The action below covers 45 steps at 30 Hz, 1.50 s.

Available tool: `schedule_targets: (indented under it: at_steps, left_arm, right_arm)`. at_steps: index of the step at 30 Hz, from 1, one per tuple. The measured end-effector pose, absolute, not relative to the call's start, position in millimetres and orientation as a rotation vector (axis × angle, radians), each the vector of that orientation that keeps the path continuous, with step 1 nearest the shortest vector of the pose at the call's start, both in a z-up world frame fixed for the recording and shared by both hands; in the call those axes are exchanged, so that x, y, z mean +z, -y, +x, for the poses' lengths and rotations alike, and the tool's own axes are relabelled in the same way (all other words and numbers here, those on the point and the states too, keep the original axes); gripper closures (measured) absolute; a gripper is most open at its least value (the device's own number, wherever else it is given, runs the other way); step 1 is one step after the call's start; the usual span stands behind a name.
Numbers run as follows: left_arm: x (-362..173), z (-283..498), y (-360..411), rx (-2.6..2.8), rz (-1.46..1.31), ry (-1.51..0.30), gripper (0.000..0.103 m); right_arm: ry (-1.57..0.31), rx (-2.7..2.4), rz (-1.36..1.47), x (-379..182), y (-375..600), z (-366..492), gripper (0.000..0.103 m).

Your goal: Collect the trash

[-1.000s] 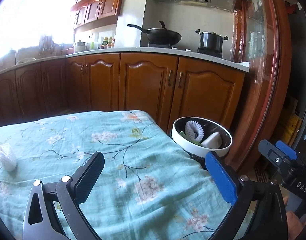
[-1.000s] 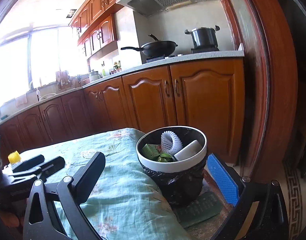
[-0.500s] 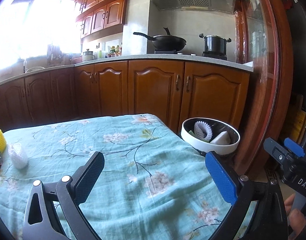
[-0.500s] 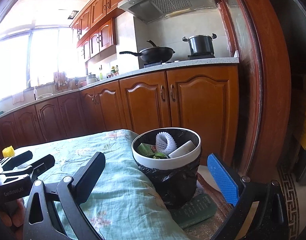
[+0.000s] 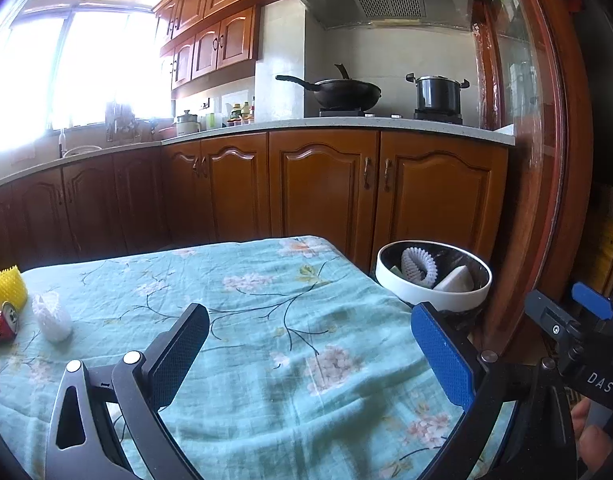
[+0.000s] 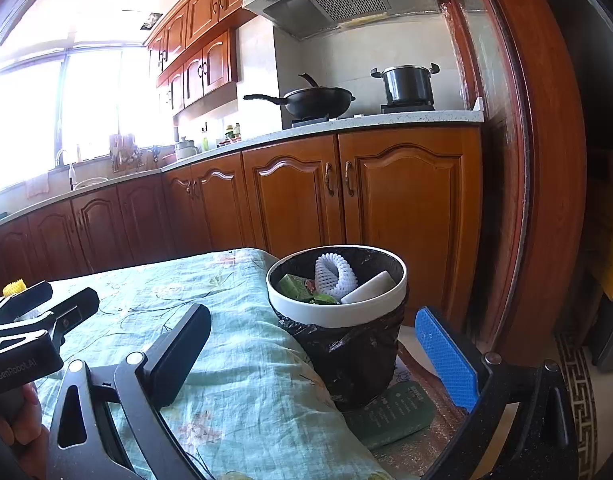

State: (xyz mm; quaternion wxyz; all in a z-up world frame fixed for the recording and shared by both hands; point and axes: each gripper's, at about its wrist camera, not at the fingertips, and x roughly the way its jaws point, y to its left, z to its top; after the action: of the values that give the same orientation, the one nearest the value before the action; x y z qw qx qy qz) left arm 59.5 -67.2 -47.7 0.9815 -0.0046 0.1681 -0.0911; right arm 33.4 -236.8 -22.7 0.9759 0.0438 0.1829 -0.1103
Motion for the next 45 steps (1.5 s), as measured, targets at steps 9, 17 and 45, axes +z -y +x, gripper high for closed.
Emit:
schedule_targets:
  at_steps: [9, 17, 45]
  left_arm:
    - [-52.6, 64.3, 61.5, -0.193, 0.007, -0.340, 0.001]
    - [-52.8, 66.3, 57.7, -0.198, 0.005, -0.338, 0.001]
    - [-56.2, 70.4, 50.1, -0.227, 0.030, -0.314, 0.001]
  right_arm:
    - [-0.362, -0.225, 0.088, -22.7, 237.3, 32.5, 0.000]
    - [-0.364, -0.217, 0.088, -22.8, 237.2, 31.6, 0.000]
    - [-0.359, -0.209, 0.111, -22.2, 240.9, 32.0, 0.000]
